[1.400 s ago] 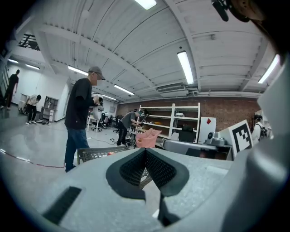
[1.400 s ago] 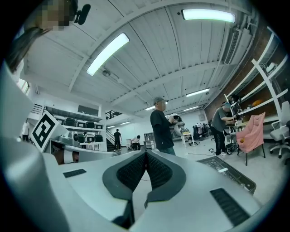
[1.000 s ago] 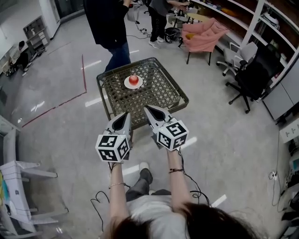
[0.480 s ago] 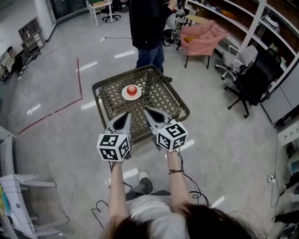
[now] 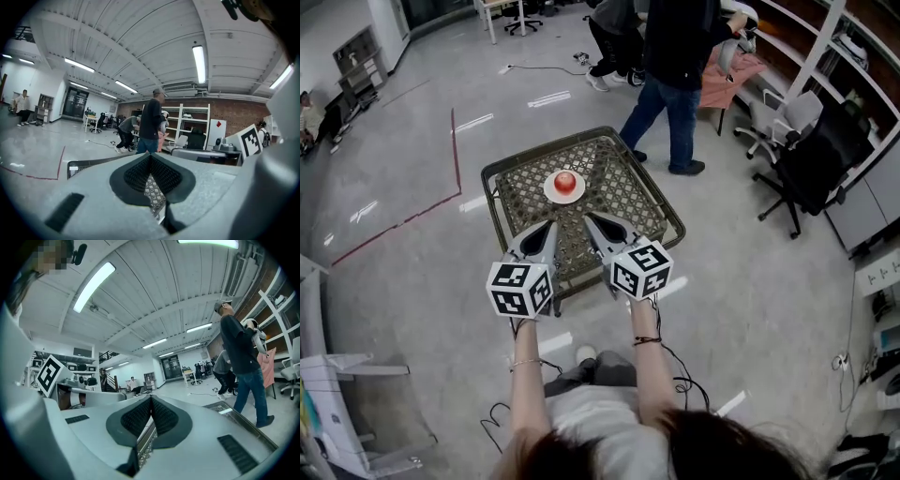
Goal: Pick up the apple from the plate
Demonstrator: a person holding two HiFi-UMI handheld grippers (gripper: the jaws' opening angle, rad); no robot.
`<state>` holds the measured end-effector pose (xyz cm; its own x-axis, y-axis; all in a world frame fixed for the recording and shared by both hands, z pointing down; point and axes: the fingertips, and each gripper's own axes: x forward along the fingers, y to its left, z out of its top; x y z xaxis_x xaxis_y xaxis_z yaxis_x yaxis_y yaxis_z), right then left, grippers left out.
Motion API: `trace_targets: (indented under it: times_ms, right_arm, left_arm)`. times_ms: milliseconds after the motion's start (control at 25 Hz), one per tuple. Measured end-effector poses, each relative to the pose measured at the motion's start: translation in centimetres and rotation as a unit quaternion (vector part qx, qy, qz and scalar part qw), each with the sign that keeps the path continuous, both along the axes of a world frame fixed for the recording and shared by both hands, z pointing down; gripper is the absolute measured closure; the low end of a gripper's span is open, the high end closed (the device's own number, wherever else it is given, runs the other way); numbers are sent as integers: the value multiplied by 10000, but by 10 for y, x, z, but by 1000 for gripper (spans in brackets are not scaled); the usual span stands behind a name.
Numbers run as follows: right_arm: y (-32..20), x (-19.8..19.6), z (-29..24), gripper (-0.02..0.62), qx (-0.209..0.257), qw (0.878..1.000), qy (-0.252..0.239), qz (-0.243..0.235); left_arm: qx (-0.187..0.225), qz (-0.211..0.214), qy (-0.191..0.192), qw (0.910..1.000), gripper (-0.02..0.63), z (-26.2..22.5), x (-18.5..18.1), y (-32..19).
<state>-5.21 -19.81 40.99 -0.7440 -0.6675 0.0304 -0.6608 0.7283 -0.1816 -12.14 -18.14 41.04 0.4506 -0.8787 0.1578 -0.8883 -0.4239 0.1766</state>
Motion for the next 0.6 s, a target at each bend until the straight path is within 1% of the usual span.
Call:
trace_targets:
  times_ms: [160, 440, 600]
  right_arm:
    - [-10, -2, 3, 586, -80, 10000, -21, 32]
    - [-31, 1, 11, 586, -194, 9998, -1, -31]
    - [-55, 3, 16, 586, -248, 9996, 12, -126]
  left_arm:
    - [-54, -80, 71, 9999, 595, 2, -7, -9]
    - [-160, 18, 135, 9998, 595, 8, 4, -27]
    - [-238, 52, -75, 9997, 595, 15, 9, -49]
